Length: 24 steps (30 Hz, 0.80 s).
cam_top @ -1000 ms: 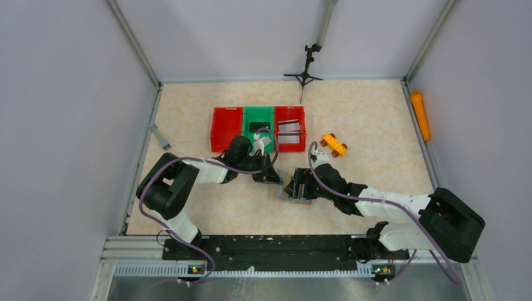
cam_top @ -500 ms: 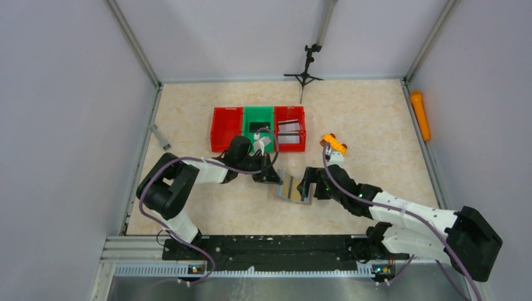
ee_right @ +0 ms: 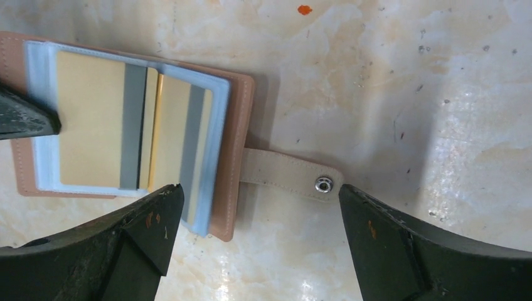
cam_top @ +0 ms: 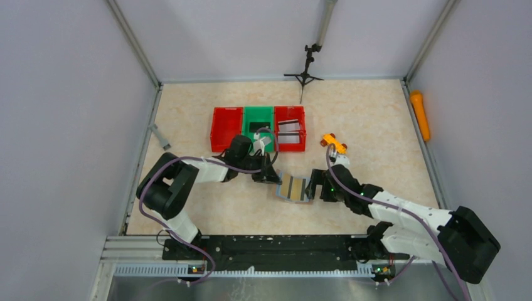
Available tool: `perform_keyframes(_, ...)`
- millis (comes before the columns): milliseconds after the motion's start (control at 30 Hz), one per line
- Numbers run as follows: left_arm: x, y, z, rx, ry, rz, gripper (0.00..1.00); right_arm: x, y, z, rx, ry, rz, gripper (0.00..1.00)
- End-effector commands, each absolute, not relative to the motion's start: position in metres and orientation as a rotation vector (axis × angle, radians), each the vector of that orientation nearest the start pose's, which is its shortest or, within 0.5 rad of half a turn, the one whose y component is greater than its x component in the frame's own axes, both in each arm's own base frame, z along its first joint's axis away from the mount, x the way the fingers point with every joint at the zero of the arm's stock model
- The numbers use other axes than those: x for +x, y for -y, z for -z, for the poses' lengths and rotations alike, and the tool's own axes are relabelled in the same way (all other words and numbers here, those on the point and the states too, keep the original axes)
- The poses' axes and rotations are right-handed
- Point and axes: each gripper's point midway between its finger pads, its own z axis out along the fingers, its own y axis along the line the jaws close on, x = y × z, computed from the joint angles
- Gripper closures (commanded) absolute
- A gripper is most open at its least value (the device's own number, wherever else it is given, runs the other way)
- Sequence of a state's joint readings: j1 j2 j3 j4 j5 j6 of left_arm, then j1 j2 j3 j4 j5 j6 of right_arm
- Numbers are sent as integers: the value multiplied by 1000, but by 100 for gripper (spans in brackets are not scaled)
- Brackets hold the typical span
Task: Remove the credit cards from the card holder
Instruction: Remove the credit card from the card holder.
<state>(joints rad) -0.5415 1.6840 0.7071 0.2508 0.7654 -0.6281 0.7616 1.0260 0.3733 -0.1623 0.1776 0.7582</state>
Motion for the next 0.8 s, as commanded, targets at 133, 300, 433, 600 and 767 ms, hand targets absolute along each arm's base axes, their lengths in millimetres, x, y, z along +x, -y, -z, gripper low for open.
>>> perform_keyframes(133, 237, 302, -62, 364, -2465, 1388, 84, 199, -191, -30, 48, -2444, -529, 5)
perform_keyframes(300, 232, 307, -66, 371, -2443, 1469, 61, 199, -202, -36, 31, -2415, -614, 20)
perform_keyframes(433, 229, 309, -65, 379, -2447, 1505, 49, 198, -209, -38, 15, -2405, -665, 26)
perform_keyframes(600, 227, 312, -59, 376, -2476, 1528, 50, 199, -220, -47, -1, -2368, -747, 27)
perform_keyframes(767, 225, 314, -50, 366, -2521, 1545, 79, 199, -219, -53, 11, -2352, -756, 17)
